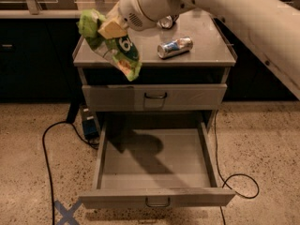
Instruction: Place green rice chip bag into middle drawer
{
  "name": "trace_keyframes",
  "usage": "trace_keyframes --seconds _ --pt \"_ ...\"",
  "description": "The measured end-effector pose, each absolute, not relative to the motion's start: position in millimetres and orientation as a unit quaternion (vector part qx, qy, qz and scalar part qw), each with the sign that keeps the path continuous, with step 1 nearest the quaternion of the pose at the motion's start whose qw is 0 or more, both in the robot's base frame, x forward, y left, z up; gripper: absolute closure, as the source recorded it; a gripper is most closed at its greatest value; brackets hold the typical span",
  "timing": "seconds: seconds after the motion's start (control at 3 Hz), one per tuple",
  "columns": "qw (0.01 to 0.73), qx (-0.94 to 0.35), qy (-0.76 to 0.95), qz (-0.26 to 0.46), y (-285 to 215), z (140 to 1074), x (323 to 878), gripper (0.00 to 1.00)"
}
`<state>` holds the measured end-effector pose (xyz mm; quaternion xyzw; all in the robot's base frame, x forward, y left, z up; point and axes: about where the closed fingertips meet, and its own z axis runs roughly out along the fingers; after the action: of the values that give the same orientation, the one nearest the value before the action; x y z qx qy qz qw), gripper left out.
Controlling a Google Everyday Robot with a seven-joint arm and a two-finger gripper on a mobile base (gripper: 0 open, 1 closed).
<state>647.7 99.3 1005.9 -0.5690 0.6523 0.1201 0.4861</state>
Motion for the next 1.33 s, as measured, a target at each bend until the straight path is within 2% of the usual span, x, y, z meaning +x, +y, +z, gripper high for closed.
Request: trace_keyframes --seconds 0.33,1.0,1.33 --pt "0.484 -0.557 0.655 0.163 107.3 987.6 609.6 1.0" --pt "0.463 -0.561 0.639 0.25 141.0 919.7 572.0 1.0" --pt "0.463 -0.561 0.639 0.25 141.0 919.6 572.0 1.0"
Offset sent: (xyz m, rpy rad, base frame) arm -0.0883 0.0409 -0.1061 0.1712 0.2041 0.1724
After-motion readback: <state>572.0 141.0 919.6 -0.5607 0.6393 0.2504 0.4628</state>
